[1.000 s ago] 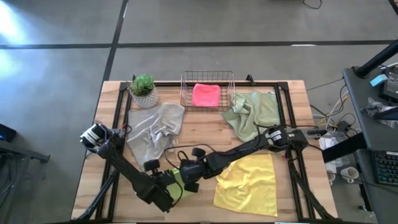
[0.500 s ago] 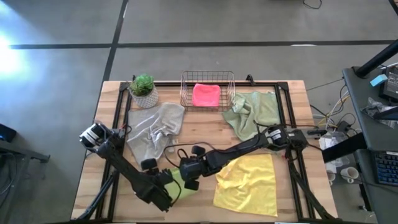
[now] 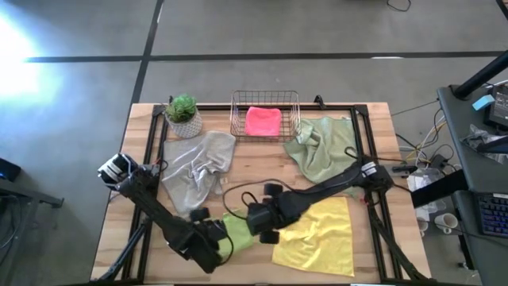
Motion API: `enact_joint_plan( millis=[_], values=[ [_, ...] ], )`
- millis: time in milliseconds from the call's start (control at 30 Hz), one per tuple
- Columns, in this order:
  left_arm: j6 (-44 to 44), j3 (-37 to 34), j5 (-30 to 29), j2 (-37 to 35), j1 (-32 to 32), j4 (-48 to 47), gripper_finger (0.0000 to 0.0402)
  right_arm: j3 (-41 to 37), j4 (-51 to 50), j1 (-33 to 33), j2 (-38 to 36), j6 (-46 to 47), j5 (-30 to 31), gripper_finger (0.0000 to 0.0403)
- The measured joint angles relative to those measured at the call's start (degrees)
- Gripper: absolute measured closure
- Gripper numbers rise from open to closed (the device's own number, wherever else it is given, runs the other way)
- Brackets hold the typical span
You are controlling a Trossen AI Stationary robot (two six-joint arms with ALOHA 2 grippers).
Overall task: Fold microfiber towels
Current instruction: Fold the light green towel
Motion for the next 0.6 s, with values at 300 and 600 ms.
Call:
enact_joint_plan(
  millis=[300,600],
  values=[
    [2.83,-4.5,-3.69,1.27,2.6,12.35,0.0276,-9.77,1.43,5.3,-6.14,7.71,0.05,0.0324],
    [2.74,-13.86,-1.34,1.29,7.54,23.77,0.0291,-17.53,6.33,6.28,-10.7,13.54,0.19,0.0346]
  ],
)
